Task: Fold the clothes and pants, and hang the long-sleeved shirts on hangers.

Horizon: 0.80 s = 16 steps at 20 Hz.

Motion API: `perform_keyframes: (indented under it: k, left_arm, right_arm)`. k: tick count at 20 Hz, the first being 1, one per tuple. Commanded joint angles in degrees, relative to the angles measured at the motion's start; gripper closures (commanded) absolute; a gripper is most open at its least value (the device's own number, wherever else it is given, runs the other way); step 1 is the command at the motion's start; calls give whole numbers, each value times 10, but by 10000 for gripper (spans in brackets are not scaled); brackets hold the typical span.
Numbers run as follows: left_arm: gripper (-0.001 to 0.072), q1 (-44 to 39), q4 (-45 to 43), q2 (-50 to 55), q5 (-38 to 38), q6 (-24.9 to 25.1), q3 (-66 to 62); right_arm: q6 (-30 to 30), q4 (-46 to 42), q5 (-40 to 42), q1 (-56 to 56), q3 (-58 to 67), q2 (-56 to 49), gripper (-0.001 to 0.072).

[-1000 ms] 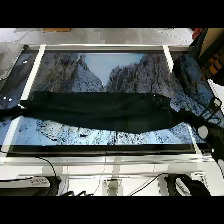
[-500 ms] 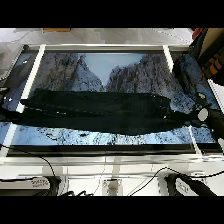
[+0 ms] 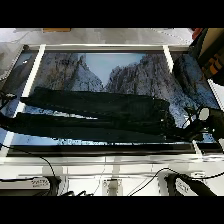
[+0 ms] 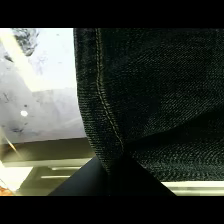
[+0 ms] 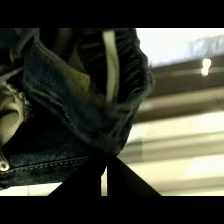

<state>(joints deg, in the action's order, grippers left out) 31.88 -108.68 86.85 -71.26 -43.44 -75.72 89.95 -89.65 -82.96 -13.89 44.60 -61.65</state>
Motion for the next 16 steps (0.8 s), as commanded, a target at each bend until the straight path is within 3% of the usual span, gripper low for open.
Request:
perform_keyframes:
  k: [1,6,7,8,9,11,16]
  left_arm:
    - [679,0,-6,0,4,10,0]
    - [672,0,-3,0,13,10,0]
    - [549,0,-3,0,16,9,0]
    - [261,0,-3,0,23,5,0]
    - [170,0,-4,0,40,-22,0]
    - [171,-1,-4,-1,80,-81,-1]
    - [173,-1,20,0,149,-175,-1]
  right_arm:
    - [-7,4,-53,0,-10,0,688]
    - [-6,10,-38,0,-81,0,679]
    - [-6,10,-27,0,-87,0,529]
    - [-4,10,-27,0,-87,0,165]
    - [-5,10,-28,0,-86,0,-7]
    - [-4,9,-29,0,-86,0,2]
    - [-5,9,-12,0,-86,0,16]
